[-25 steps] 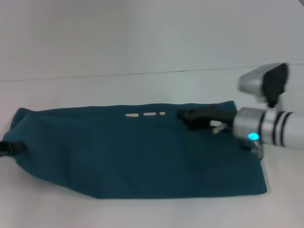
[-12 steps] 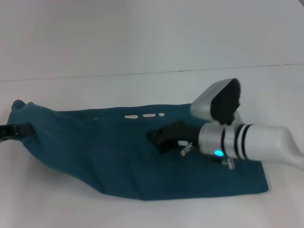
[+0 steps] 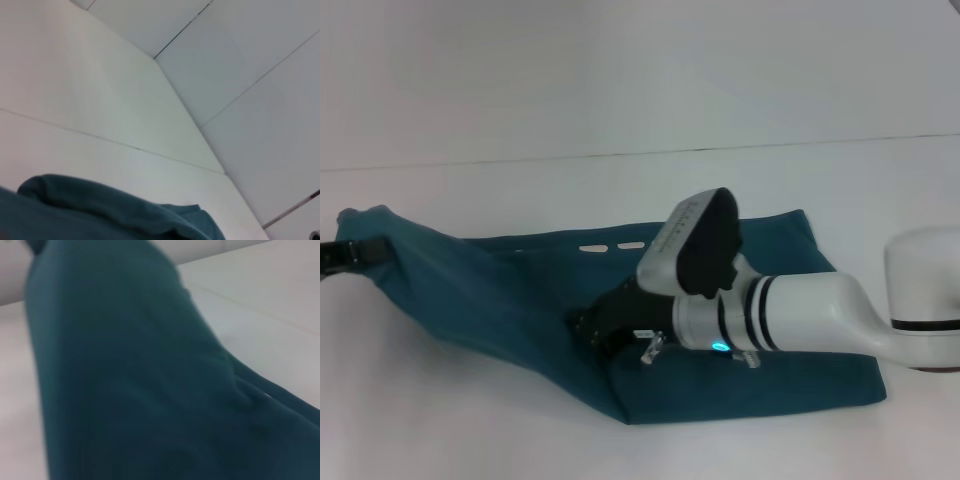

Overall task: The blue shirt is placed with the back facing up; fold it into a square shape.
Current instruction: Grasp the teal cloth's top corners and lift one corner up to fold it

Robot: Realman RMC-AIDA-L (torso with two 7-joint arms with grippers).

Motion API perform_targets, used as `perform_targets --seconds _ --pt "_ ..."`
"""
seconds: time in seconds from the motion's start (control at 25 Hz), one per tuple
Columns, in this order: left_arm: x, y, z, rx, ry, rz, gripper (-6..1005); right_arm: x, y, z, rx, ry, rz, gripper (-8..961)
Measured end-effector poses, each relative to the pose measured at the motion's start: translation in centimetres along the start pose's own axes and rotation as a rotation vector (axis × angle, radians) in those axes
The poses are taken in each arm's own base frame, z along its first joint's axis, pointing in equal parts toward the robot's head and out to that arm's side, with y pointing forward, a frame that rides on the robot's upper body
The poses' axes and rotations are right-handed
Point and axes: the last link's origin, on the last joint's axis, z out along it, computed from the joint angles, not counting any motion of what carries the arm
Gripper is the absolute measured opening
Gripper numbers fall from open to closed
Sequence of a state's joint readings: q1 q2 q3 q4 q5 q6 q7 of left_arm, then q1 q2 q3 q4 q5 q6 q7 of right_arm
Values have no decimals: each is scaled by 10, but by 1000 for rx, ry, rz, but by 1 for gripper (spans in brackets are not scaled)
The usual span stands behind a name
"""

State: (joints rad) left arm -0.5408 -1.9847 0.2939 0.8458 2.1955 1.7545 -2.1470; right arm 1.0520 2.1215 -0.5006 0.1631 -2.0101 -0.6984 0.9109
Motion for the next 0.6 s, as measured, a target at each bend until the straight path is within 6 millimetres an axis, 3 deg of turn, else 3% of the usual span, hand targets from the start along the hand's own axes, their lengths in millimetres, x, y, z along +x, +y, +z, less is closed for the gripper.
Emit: perform_targets --seconds 0.6 --pt "8 5 2 -25 21 28 9 -20 30 20 -91 45 -94 2"
